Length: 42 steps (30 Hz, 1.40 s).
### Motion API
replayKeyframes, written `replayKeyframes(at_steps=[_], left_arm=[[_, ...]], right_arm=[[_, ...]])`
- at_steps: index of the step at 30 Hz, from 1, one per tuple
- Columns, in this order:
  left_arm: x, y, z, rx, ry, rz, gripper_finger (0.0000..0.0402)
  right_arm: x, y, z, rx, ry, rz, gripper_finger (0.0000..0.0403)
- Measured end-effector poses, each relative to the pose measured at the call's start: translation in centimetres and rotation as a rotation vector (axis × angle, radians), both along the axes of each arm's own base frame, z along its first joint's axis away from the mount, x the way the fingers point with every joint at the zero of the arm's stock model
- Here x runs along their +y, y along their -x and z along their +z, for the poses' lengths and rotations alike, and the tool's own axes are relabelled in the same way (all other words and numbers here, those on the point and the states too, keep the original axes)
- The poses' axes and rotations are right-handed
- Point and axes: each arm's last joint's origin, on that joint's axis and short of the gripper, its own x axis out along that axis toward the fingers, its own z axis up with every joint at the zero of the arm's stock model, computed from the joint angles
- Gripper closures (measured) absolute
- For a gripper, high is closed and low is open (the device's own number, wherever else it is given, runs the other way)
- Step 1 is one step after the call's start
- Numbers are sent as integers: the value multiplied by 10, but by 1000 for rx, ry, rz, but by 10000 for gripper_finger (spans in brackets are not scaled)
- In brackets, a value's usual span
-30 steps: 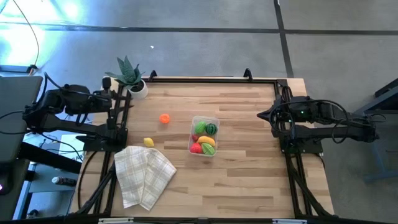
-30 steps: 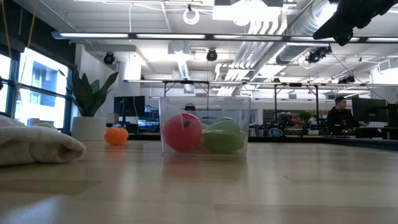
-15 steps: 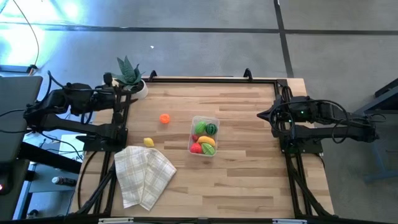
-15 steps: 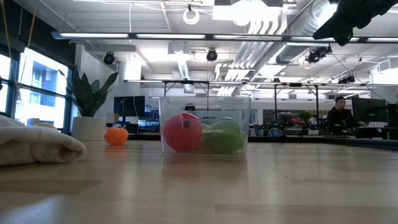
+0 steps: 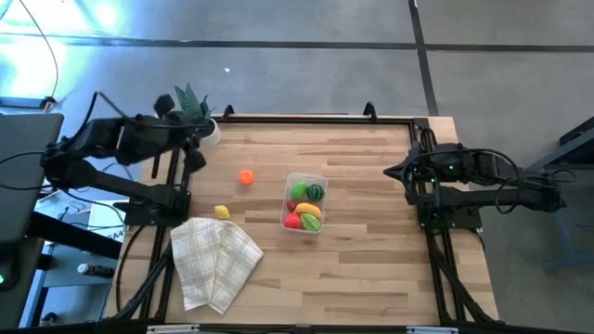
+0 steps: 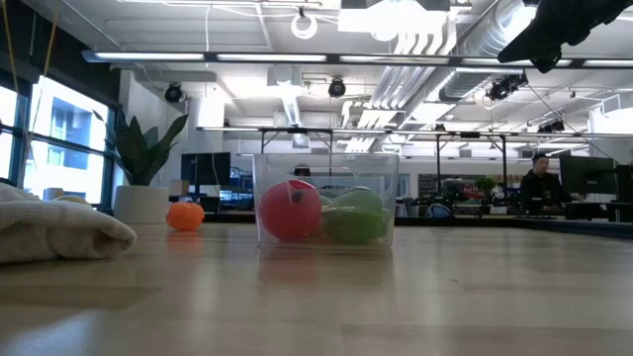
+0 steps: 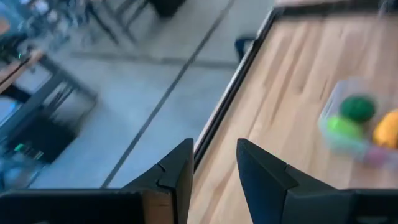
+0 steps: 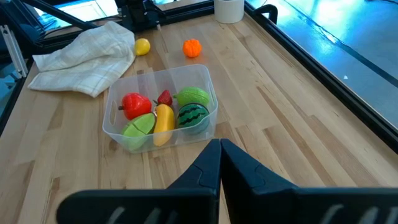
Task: Pick and placing Produce into tupperware
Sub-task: Put the tangerine into the transparent bin
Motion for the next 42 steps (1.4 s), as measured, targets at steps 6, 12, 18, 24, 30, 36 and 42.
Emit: replayKeyframes(at_steps=[6,12,18,24,30,36,42], left_arm=[[27,-22,30,329,144,102,289],[73,-65,7,479,329,-88,289],[107,-92,-50,574,499,-76,289],[121,-101,-120,527,622,42,289],[117,-103,-164,463,728,81,289],[115,-100,-177,473,747,158,289],[116,-101,-177,473,735,131,289]], right_arm=[[0,0,0,0,0,0,403],[0,0,0,0,0,0,403],[0,0,0,0,0,0,403],[0,0,0,0,0,0,403],[0,0,0,0,0,0,403],[0,0,0,0,0,0,403],[0,0,0,0,0,0,403]])
